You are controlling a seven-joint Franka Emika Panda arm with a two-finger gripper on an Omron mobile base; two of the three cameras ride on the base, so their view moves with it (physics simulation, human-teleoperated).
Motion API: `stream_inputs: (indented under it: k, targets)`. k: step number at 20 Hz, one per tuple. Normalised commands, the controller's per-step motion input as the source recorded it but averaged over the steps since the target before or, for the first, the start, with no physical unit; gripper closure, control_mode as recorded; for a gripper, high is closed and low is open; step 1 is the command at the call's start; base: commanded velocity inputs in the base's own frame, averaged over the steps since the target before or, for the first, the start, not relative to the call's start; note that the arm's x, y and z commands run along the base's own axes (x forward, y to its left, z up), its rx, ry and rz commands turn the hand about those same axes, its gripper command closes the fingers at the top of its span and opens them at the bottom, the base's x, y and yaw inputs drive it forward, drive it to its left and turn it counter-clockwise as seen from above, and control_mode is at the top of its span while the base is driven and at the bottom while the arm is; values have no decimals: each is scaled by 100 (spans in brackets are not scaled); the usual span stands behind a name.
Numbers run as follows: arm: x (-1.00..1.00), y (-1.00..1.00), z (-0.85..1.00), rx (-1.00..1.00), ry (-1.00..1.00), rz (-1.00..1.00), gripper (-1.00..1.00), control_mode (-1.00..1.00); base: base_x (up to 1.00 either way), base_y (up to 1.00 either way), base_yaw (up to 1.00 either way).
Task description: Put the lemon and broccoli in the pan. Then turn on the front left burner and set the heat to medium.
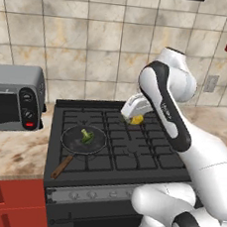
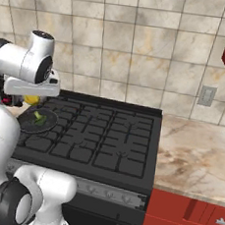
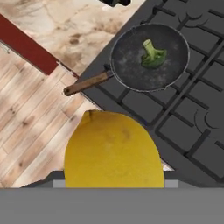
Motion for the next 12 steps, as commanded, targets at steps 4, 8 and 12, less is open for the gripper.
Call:
stream_inputs:
  k: [4, 8, 12]
  targets:
    - [0, 57, -9, -3, -8, -5, 100, -100, 0, 0, 0]
    - [2, 40, -26, -5, -4, -9, 100, -100, 0, 0, 0]
    - [14, 22, -14, -14, -1, -15, 100, -100, 0, 0, 0]
